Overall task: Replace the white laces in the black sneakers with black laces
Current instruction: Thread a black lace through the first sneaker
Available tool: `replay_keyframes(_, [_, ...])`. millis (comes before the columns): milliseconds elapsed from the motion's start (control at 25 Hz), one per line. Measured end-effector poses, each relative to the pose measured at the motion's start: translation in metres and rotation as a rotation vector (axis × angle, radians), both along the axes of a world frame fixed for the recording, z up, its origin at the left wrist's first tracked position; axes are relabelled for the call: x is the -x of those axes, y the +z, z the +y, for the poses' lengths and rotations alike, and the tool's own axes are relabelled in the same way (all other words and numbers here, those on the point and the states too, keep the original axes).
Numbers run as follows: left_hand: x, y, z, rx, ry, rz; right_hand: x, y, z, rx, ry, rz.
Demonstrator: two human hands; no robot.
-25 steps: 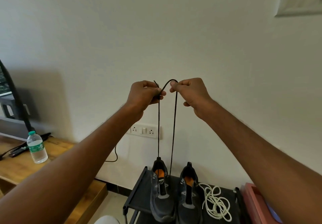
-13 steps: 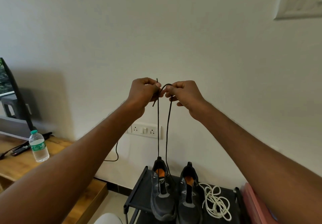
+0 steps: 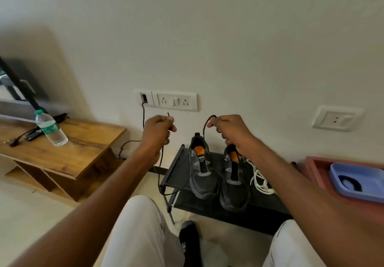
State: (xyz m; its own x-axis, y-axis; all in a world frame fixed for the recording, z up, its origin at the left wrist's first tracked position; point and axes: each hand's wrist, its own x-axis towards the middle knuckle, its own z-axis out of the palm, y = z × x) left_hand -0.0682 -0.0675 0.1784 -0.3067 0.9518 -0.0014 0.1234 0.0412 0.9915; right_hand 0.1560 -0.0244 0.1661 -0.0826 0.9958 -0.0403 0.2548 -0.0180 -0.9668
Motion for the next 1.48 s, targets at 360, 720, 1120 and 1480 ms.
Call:
replay_keyframes(360, [-0.039,-0.176,0.058,0.356,-0.028,0.525,0.005,-0.184,0.027,-0.007,-0.019,-0.299])
replay_keyframes(720, [-0.039,-0.203,0.088,0.573,-0.287,0.655,0.005,-0.22,0.043,-0.242,0.264,-0.731])
replay_keyframes(1120, [0.007,-0.164,0.082,0.574,-0.16,0.637,0.011,-0.218,0.038,-0.208,0.216,-0.713])
replay_keyframes(1480, [-0.004,-0.135,0.07,0.214,-0.01,0.353,0.005,-0.179,0.038,-0.102,0.068,-0.356])
